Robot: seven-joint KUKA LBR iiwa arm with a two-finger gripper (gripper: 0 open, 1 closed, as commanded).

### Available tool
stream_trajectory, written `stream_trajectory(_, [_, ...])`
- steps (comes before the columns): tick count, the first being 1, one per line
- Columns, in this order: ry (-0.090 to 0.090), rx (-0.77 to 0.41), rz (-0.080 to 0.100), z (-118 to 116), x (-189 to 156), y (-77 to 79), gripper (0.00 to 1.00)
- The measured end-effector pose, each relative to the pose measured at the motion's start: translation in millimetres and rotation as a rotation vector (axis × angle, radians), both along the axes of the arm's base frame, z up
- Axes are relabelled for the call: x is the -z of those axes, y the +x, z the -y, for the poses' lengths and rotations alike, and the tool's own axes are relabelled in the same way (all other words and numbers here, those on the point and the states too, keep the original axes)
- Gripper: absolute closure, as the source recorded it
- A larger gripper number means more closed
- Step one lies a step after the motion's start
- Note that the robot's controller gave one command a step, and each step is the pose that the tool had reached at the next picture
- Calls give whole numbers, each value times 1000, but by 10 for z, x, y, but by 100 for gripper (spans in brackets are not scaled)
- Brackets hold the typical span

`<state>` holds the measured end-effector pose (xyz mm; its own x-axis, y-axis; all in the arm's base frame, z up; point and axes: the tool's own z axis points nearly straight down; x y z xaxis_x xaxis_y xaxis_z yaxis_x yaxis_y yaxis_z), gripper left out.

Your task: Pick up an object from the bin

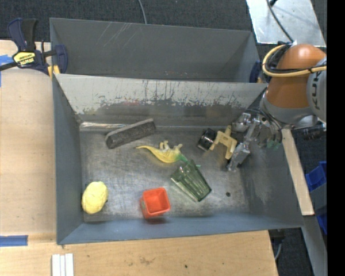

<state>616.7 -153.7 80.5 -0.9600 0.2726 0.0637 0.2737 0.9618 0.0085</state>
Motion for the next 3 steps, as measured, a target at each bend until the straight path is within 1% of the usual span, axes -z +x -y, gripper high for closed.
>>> stream_trajectory(1, [0, -1, 0, 0, 0, 0, 0])
stream_trajectory(2, [-1, -1, 0, 1, 1, 1, 100])
stream_trajectory(3, [-1, -2, 0, 1, 1, 2, 0])
